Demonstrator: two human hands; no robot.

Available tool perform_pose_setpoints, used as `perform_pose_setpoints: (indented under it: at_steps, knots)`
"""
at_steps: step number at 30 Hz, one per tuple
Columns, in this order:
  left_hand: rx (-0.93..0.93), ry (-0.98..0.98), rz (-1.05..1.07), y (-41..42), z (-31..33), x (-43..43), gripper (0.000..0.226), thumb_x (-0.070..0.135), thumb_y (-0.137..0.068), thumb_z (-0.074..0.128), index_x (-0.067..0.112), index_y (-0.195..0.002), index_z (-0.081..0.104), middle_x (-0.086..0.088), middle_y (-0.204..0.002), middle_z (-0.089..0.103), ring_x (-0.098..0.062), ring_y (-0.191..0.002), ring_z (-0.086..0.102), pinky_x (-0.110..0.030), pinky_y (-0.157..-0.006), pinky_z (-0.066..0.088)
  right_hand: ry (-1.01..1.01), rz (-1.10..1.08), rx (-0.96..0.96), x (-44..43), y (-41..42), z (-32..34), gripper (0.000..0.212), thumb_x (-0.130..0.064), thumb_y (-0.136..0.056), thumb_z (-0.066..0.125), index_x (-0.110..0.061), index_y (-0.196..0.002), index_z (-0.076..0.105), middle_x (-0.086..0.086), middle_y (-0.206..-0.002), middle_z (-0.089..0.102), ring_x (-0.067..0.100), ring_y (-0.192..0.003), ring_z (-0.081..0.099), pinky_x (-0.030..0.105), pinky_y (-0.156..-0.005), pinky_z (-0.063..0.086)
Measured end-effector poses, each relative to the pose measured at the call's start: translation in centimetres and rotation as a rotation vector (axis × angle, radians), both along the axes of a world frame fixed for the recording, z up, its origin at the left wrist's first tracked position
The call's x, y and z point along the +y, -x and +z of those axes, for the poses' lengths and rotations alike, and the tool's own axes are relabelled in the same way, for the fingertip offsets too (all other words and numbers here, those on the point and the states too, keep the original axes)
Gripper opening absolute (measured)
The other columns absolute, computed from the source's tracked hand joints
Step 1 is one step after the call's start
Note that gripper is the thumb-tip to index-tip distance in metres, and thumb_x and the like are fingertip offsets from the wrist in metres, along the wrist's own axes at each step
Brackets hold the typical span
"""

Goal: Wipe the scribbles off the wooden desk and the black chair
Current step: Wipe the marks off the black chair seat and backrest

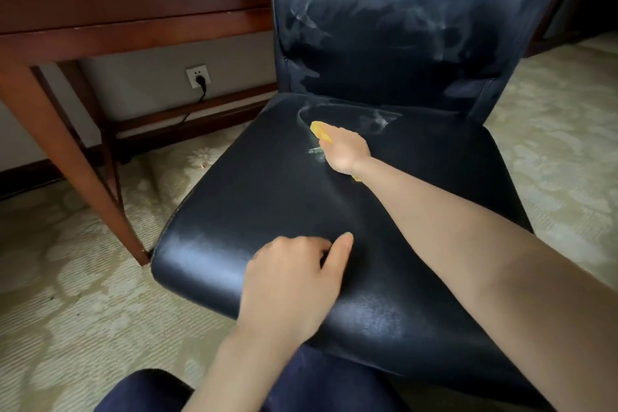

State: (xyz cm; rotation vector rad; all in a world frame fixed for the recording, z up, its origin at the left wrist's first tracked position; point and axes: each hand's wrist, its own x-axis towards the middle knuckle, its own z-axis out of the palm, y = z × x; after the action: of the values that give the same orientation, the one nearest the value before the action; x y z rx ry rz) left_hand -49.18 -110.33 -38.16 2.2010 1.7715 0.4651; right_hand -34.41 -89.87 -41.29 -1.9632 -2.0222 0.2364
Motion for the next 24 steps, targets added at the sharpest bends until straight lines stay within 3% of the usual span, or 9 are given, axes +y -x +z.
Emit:
perform_pose_setpoints:
  at_steps: [2,4,7,10,14,17,20,22,24]
  knots:
    - [-0.223,0.000,0.046,1.6,0.0,0.9,0.043,0.056,-0.090,0.037,0.026,-0.079,0.066,0.007,-0.063,0.062,-0.022,-0.081,0.058,-0.034,-0.076,0.046,-0.011,0.069,-0.030,-0.4,1.1,-0.1,0.043,-0.024,-0.103,0.033,-0.022,-0.146,0.034,0.008,-0.132,0.053,0.031,-0.120,0.049,0.038,-0.098,0.038]
    - [-0.239,-0.081,0.085,3.1,-0.3,2.3,0.032,0.049,-0.091,0.045,0.031,-0.097,0.071,0.007,-0.091,0.073,-0.021,-0.100,0.062,-0.035,-0.086,0.048,-0.026,0.159,-0.049,-1.5,1.8,-0.3,0.044,-0.024,-0.102,0.035,-0.021,-0.146,0.033,0.006,-0.136,0.052,0.030,-0.123,0.048,0.041,-0.100,0.038]
    - [-0.279,-0.184,0.121,4.8,-0.9,4.8,0.029,0.035,-0.093,0.052,0.022,-0.113,0.069,0.003,-0.117,0.068,-0.018,-0.115,0.058,-0.027,-0.098,0.040,-0.015,0.318,-0.017,-3.7,2.2,-0.7,0.047,-0.024,-0.102,0.036,-0.022,-0.148,0.029,0.003,-0.145,0.044,0.027,-0.131,0.041,0.043,-0.106,0.033]
    - [-0.251,-0.229,0.122,6.1,-1.5,7.3,0.031,0.025,-0.094,0.053,0.012,-0.120,0.064,-0.005,-0.130,0.060,-0.019,-0.126,0.050,-0.026,-0.105,0.031,-0.016,0.440,0.045,-6.5,2.3,-0.5,0.049,-0.020,-0.100,0.041,-0.027,-0.147,0.031,0.000,-0.143,0.046,0.025,-0.131,0.042,0.043,-0.106,0.032]
    - [-0.167,-0.119,0.184,6.9,-2.9,9.8,0.046,0.035,-0.096,0.045,0.015,-0.138,0.046,-0.007,-0.150,0.036,-0.020,-0.141,0.026,-0.043,-0.116,0.019,-0.020,0.527,0.116,-10.3,1.4,-0.9,0.046,-0.016,-0.099,0.048,-0.026,-0.143,0.040,-0.005,-0.145,0.044,0.017,-0.136,0.037,0.035,-0.111,0.028]
    - [-0.096,-0.027,0.190,6.9,-3.7,10.7,0.052,0.042,-0.098,0.035,0.022,-0.146,0.031,-0.001,-0.158,0.015,-0.020,-0.146,0.009,-0.046,-0.117,0.007,-0.095,0.592,0.155,-11.9,-0.7,-1.9,0.043,-0.011,-0.095,0.052,-0.019,-0.137,0.050,0.000,-0.137,0.054,0.015,-0.130,0.046,0.037,-0.109,0.035]
    - [-0.027,-0.028,0.144,7.1,-4.0,12.0,0.055,0.046,-0.099,0.027,0.025,-0.149,0.023,0.004,-0.159,0.007,-0.018,-0.147,0.001,-0.048,-0.117,0.000,-0.193,0.556,0.159,-12.3,-3.2,-1.9,0.039,-0.009,-0.091,0.051,-0.010,-0.130,0.057,0.003,-0.126,0.062,0.014,-0.117,0.056,0.024,-0.102,0.038]
    - [0.036,-0.048,0.125,7.4,-4.0,13.1,0.056,0.049,-0.098,0.023,0.026,-0.149,0.020,0.007,-0.159,0.004,-0.016,-0.147,-0.002,-0.050,-0.116,-0.004,-0.229,0.493,0.183,-12.3,-4.6,-1.4,0.039,-0.007,-0.092,0.051,-0.012,-0.129,0.057,-0.003,-0.126,0.062,0.004,-0.110,0.057,0.018,-0.096,0.041]
    - [0.092,-0.071,0.111,7.6,-4.3,13.8,0.057,0.050,-0.098,0.021,0.027,-0.150,0.017,0.010,-0.159,0.002,-0.015,-0.146,-0.007,-0.052,-0.114,-0.009,-0.193,0.419,0.229,-11.7,-6.0,-0.8,0.046,-0.002,-0.094,0.050,-0.029,-0.130,0.054,-0.020,-0.126,0.056,-0.019,-0.098,0.054,0.011,-0.089,0.043]
